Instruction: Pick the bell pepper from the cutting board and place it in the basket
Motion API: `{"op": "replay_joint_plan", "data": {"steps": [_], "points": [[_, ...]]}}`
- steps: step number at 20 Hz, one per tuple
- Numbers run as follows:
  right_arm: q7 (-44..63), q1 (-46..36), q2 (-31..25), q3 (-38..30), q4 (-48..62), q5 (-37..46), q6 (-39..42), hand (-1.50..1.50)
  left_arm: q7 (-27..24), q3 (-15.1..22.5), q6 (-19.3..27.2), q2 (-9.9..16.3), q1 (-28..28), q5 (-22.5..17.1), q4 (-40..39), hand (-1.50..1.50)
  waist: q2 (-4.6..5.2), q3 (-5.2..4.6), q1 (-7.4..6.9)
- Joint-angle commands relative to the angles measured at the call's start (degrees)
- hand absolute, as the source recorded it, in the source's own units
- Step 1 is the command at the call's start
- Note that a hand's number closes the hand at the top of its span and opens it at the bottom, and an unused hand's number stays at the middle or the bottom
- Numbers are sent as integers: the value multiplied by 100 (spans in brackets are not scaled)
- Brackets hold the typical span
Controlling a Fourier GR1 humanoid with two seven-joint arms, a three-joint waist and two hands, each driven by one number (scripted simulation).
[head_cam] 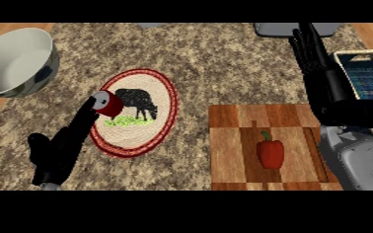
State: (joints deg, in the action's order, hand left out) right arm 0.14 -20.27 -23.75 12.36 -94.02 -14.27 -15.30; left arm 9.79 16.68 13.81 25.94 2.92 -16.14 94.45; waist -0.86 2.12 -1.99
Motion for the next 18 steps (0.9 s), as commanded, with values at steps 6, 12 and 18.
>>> {"op": "replay_joint_plan", "data": {"steps": [6, 12, 18], "points": [[-1378, -611, -334, -1140, 1142, -2003, 2763, 150, 110, -884, 67, 350, -1027, -12, -449, 0, 198, -181, 79], [-2710, 165, -152, 1533, 113, 1809, 1917, -150, 220, -933, -186, 251, -1136, -268, -817, 0, 106, -210, 203], [-274, 146, 399, 1853, -1187, 2486, 1092, -150, 191, -1088, -471, 144, -1406, -204, -1413, 0, 71, -219, 266]]}}
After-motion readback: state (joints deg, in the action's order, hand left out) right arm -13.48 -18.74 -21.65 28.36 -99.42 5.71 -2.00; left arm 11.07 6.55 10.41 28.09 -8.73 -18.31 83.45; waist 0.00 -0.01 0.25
